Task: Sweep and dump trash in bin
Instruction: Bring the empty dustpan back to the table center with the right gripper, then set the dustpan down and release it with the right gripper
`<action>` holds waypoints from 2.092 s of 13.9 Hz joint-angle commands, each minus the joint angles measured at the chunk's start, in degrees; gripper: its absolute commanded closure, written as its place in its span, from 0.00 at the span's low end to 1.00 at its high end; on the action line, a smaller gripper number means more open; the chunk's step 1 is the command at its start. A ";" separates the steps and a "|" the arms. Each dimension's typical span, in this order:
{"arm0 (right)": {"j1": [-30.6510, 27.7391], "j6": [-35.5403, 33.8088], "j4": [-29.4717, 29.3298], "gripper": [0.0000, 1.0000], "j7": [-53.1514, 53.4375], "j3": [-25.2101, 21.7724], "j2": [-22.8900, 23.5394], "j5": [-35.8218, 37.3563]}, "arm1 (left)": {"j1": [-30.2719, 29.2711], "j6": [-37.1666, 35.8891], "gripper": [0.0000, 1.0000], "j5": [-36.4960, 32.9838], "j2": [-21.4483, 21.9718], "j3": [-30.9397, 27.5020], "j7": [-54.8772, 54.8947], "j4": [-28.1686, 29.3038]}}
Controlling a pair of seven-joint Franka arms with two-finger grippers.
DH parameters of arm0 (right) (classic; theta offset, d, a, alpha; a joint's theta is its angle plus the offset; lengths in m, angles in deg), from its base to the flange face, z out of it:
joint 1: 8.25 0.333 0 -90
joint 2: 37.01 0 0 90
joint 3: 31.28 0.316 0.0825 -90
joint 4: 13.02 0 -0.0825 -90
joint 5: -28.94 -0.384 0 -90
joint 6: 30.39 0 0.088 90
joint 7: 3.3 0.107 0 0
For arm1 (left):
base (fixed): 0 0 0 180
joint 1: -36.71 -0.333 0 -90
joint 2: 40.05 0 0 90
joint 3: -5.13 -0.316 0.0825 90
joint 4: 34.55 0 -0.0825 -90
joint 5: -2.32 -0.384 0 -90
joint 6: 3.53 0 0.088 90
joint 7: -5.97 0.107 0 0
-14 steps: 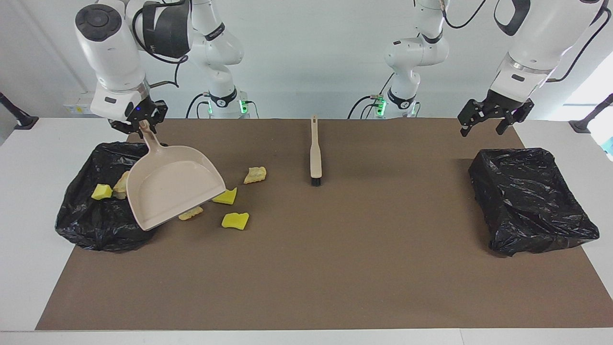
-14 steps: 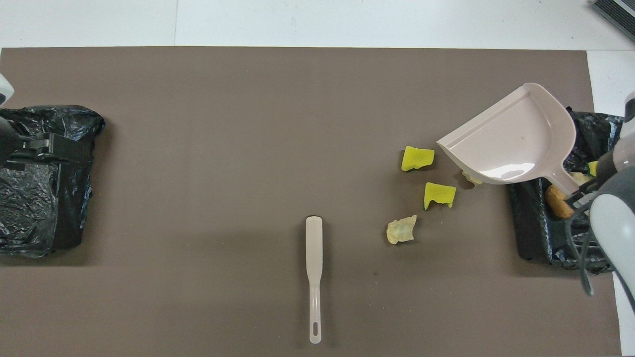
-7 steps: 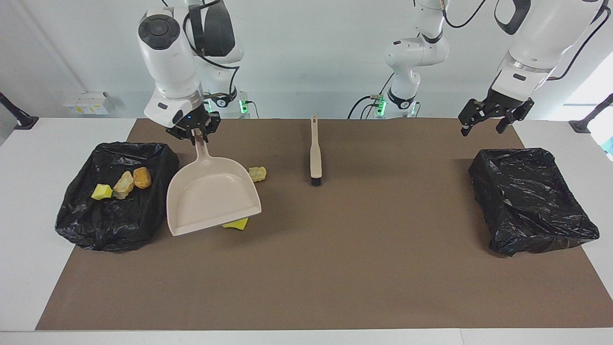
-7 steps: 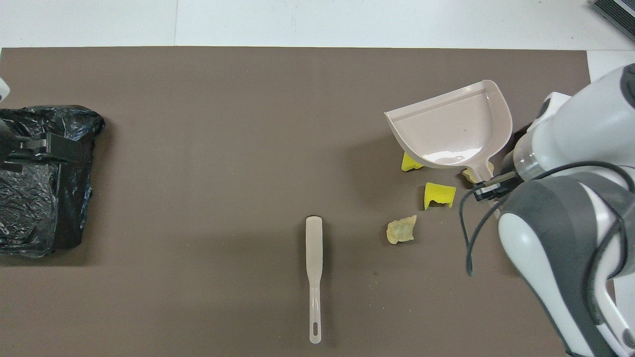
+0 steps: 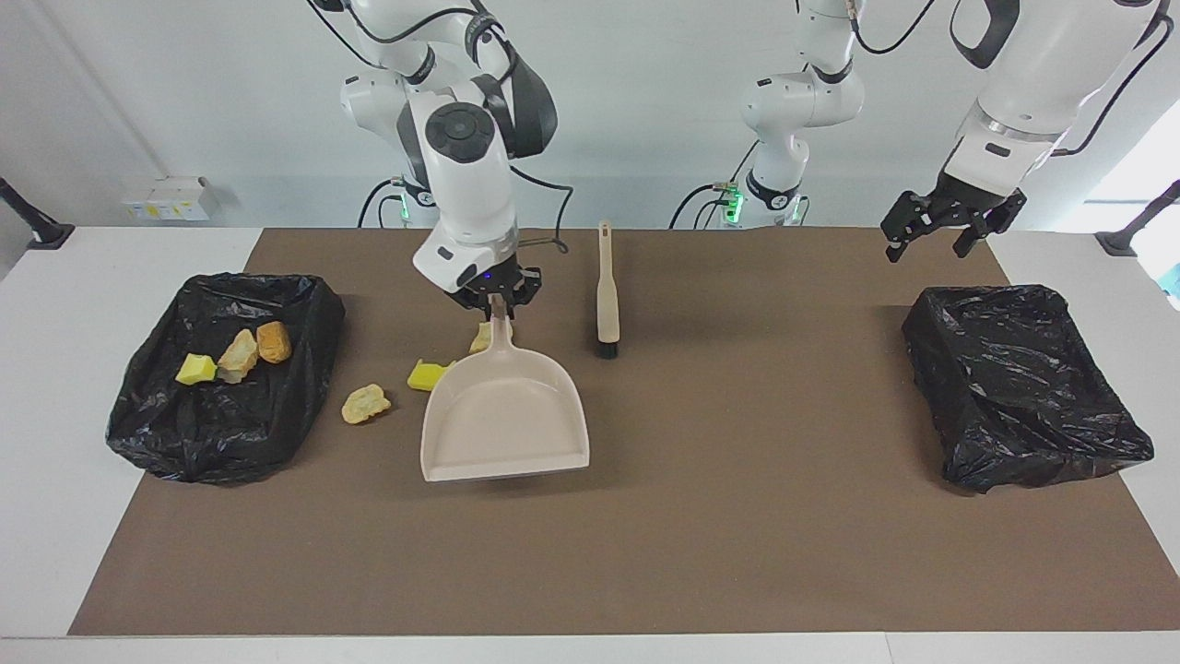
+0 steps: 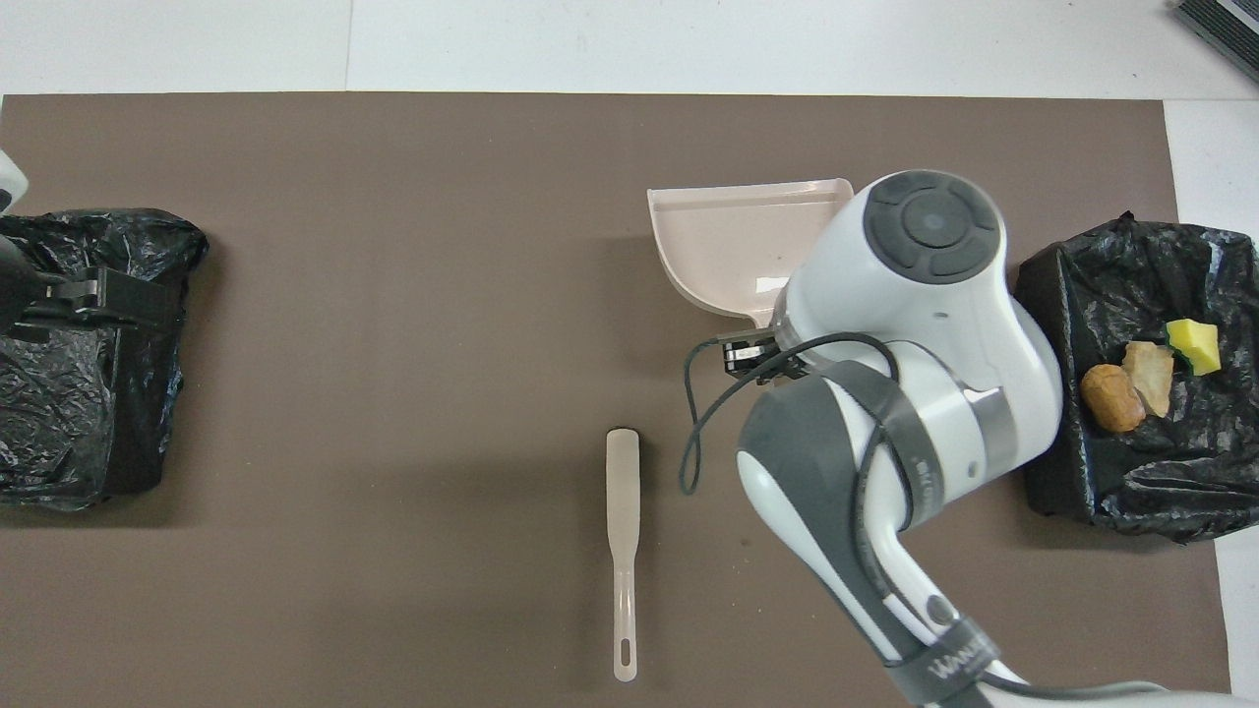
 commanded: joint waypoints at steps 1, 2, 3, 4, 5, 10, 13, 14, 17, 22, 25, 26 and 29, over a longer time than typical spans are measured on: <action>3.64 3.55 -5.24 1.00 7.22 -0.42 6.72 -1.48 | 0.06 1.90 0.00 0.58 1.12 -0.38 3.13 1.71; 4.52 4.43 -7.08 1.00 8.20 -0.42 9.00 -1.56 | 0.06 1.90 0.00 0.58 1.12 -0.38 3.23 1.71; 4.97 4.88 -9.10 1.00 9.17 -0.33 11.29 -1.48 | -0.03 1.99 0.00 0.58 1.12 -0.38 3.14 1.71; 6.01 5.49 -11.12 1.00 10.83 -0.33 13.84 -1.48 | -0.03 2.25 0.00 0.58 1.12 -0.38 3.23 1.71; 6.81 7.06 -12.62 1.00 12.67 -0.33 16.04 -1.48 | -0.03 2.69 0.00 0.49 1.03 -0.46 3.23 1.80; 6.73 10.50 -13.16 1.00 13.31 -0.42 18.78 -3.22 | -0.20 7.17 0.00 0.22 0.42 -0.55 3.14 3.11; 6.73 10.86 -11.58 0.01 12.78 -0.33 18.43 -3.50 | -0.82 8.49 0.00 0.31 0.15 -0.55 2.18 2.77; 6.90 9.64 -12.10 0.00 12.78 -0.33 18.26 -3.33 | -0.82 7.89 0.00 0.31 0.24 -0.55 1.56 3.03; 6.73 5.69 -11.58 0.00 12.25 -0.16 14.75 -3.67 | 0.50 8.49 0.00 0.40 0.24 -0.38 0.85 3.03; 6.20 -0.39 -7.90 0.00 13.12 -0.16 8.16 -5.52 | 2.16 12.54 0.00 0.23 -2.82 0.06 1.03 1.37; 8.74 0.22 0.53 0.00 13.75 -0.07 2.63 -6.66 | 6.99 12.71 0.00 0.14 -8.27 0.15 0.94 -3.90; 10.32 1.53 4.21 0.00 15.49 -0.16 0.52 -6.75 | 8.31 13.58 0.00 0.14 -9.24 0.15 0.94 -4.35; 13.40 10.83 17.91 0.00 20.25 -0.16 -6.59 -10.33 | 12.09 16.23 0.00 0.14 -12.14 0.06 0.86 -5.14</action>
